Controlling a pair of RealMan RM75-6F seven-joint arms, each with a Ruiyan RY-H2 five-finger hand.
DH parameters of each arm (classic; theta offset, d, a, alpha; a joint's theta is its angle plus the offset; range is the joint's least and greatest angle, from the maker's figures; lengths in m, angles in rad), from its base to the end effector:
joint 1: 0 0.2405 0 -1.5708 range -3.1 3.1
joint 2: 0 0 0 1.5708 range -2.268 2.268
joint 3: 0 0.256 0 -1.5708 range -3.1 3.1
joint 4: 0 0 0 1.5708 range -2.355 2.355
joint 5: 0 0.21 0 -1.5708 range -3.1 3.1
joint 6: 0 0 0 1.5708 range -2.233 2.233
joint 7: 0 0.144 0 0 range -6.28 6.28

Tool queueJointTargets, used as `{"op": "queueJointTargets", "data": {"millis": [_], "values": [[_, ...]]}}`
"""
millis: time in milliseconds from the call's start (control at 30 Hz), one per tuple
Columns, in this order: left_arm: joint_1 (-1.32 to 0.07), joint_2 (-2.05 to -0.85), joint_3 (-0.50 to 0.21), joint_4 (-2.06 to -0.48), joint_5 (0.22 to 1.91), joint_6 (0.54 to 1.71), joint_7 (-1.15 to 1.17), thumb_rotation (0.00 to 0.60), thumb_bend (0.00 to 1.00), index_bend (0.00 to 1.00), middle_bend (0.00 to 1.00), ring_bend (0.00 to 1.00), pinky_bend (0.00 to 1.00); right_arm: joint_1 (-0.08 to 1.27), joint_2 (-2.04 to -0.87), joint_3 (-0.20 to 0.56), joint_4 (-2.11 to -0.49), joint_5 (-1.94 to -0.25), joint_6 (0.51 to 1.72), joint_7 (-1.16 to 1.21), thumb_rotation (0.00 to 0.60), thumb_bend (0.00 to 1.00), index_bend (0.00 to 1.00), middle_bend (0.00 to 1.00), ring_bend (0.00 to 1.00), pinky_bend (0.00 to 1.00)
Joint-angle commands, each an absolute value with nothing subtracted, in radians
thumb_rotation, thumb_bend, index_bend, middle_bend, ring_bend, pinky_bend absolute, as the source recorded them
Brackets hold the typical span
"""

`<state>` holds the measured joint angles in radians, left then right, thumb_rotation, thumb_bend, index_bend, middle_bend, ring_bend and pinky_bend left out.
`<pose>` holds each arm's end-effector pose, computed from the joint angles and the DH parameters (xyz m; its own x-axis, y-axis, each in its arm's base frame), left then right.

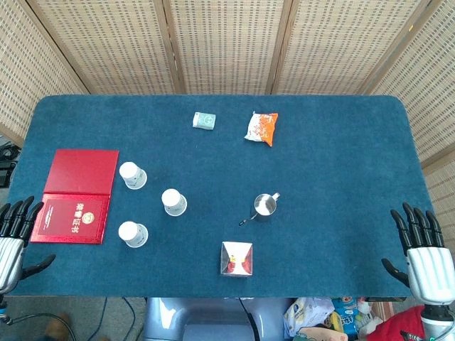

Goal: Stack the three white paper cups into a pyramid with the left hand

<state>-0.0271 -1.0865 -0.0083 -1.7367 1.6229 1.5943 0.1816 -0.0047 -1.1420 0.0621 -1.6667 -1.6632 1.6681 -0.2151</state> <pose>-0.2795 0.1531 0.1622 0.4765 -0.0537 0.8775 0.8748 -0.0706 -0.4794 -0.2813 -0.1531 0.1658 0.5074 0.1729 0.8442 -0.8504 -0.0580 0.5230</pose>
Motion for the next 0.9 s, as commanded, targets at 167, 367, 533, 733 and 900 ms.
{"op": "queueJointTargets", "data": {"millis": [167,367,533,733,900], "values": [[-0.028,-1.082,-0.002,-1.739,1.624,1.584,0.183,0.600,0.11,0.00,0.00,0.00,0.00,-0.006,-1.140,0.061,-1.668,-1.664,1.669,-0.213,0.600,0.00,0.00,0.00,0.00,0.00],[-0.074,-1.058,0.010,-1.746,1.637,1.499,0.120,0.600,0.12,0.00,0.00,0.00,0.00,-0.006,-1.147,0.058,-1.669,-1.666,1.665,-0.230,0.600,0.00,0.00,0.00,0.00,0.00],[-0.198,-1.034,-0.040,-1.795,1.672,1.383,0.041,0.600,0.12,0.00,0.00,0.00,0.00,-0.004,-1.146,0.060,-1.673,-1.661,1.660,-0.230,0.600,0.00,0.00,0.00,0.00,0.00],[-0.384,-1.055,-0.160,-1.912,1.526,1.156,0.128,0.600,0.12,0.00,0.00,0.00,0.00,-0.004,-1.139,0.064,-1.675,-1.650,1.657,-0.217,0.600,0.00,0.00,0.00,0.00,0.00],[-0.543,-1.173,-0.236,-1.867,1.292,0.971,0.273,0.600,0.12,0.00,0.00,0.00,0.00,-0.002,-1.137,0.066,-1.672,-1.640,1.651,-0.207,0.600,0.00,0.00,0.00,0.00,0.00]]}}
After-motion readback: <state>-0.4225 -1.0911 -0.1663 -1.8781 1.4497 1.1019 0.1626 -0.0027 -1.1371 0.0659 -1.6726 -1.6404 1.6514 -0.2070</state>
